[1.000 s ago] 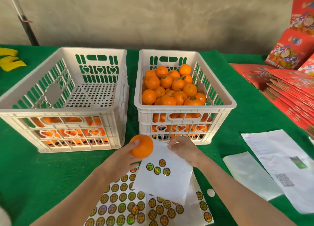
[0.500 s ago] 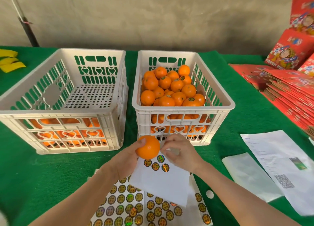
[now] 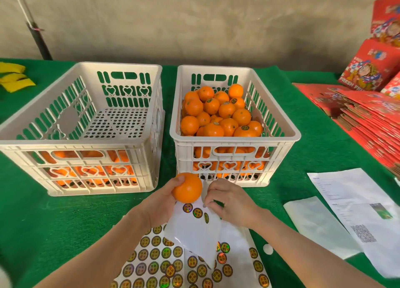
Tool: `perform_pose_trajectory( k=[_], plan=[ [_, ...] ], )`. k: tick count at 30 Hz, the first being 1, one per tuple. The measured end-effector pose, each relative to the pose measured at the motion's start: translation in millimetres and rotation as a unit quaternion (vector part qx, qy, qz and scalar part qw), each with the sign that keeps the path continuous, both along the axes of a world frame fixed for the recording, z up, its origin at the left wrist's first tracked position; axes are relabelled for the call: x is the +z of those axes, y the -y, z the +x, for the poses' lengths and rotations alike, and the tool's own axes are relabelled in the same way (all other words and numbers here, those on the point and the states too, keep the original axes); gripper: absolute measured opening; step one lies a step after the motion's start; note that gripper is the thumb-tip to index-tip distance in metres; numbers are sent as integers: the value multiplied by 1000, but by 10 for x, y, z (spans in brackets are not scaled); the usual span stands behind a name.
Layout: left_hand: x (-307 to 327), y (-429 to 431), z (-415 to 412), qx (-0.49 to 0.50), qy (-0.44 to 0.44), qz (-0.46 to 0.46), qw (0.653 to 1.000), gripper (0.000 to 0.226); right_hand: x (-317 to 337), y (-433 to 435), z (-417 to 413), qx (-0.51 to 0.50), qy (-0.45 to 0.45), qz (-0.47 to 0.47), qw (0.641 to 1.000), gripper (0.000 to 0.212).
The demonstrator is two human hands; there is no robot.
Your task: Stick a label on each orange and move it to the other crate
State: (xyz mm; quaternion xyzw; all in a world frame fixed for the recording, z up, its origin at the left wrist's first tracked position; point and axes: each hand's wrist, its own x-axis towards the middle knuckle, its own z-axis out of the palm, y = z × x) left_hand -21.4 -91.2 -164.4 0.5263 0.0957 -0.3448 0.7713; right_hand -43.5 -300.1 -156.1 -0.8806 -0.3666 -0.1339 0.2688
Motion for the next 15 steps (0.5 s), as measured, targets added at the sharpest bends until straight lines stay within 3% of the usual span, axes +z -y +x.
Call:
perform_pose_trajectory(
  k=[4,7,10,13,15],
  plan=[
    [70,-32,-44,-47,17,79,996,88,22,34,-3,-90,-64,82,990,9],
    [143,-52,-86,-101,131,170,972,71,115,-16,-19,-163,-188,237,939,22],
    [244,-40,-74,-116,182,183,959,72,222,-103,-56,-138,-286,310,896,36],
    [328,-14,-62,-92,227,166,955,70,319,-200,-78,-140,-311,386,857,23],
    [352,4,-61,-67,256,143,954,73,395,-240,-67,-157,-337,454,810,9]
  ],
)
